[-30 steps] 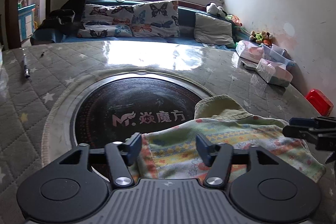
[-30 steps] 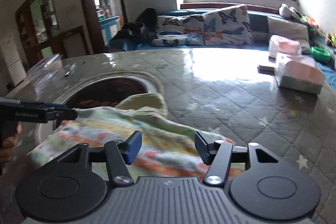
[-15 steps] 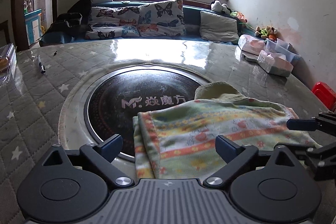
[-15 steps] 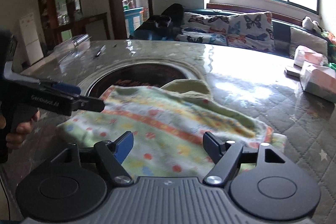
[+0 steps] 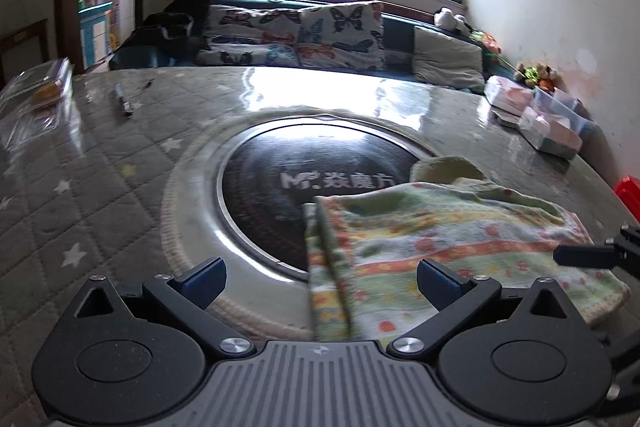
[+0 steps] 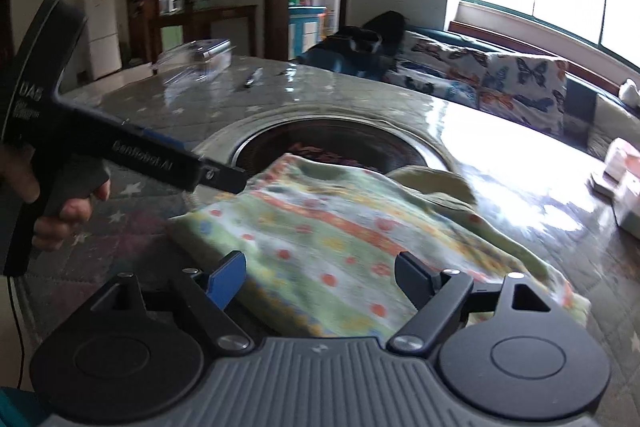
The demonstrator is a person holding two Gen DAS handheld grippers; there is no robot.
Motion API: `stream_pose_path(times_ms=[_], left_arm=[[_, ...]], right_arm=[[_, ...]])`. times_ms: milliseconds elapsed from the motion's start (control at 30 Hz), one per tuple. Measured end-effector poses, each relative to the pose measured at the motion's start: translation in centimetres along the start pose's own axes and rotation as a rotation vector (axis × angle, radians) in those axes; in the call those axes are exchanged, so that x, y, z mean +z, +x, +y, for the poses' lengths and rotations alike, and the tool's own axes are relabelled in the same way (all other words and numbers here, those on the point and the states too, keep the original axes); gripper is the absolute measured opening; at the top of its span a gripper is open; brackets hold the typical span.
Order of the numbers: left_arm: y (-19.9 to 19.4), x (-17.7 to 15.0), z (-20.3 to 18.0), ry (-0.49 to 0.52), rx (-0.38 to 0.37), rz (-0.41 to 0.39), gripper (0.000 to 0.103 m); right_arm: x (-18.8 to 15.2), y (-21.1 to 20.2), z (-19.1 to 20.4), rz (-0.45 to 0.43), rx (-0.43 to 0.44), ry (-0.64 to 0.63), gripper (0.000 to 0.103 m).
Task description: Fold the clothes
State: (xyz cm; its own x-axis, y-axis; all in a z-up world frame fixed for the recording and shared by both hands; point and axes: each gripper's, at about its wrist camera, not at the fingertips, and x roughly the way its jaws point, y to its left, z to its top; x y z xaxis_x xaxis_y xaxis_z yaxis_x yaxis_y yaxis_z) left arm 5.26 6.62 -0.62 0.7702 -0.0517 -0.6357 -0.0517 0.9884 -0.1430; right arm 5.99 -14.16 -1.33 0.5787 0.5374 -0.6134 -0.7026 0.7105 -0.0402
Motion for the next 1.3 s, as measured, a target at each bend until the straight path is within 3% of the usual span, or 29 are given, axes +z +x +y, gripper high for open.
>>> stream_pose_path(times_ms=[700, 900, 1033, 1300], left_arm=[[-1.1, 0.4, 3.8, -0.122, 0.049, -0.002, 0.103], [-1.0, 0.6, 4.0, -0.135, 0.038, -0.002, 0.103], [-1.0, 0.8, 4.1, -0.146, 0.026, -0.004, 0.103], [-0.6, 1.0, 4.5, -0.216, -0.042, 0.019, 0.103]], right_arm=[[1.8, 3.0, 6.1, 0.036, 0.098, -0.214, 0.082], [1.9, 3.9, 7.6, 0.053, 0.095, -0.289, 0.072], [1.9, 4.1, 8.2, 0.058, 0.091, -0.316, 0.056], [2.0, 4.9, 9.1, 0.066, 0.090, -0.359, 0.037]])
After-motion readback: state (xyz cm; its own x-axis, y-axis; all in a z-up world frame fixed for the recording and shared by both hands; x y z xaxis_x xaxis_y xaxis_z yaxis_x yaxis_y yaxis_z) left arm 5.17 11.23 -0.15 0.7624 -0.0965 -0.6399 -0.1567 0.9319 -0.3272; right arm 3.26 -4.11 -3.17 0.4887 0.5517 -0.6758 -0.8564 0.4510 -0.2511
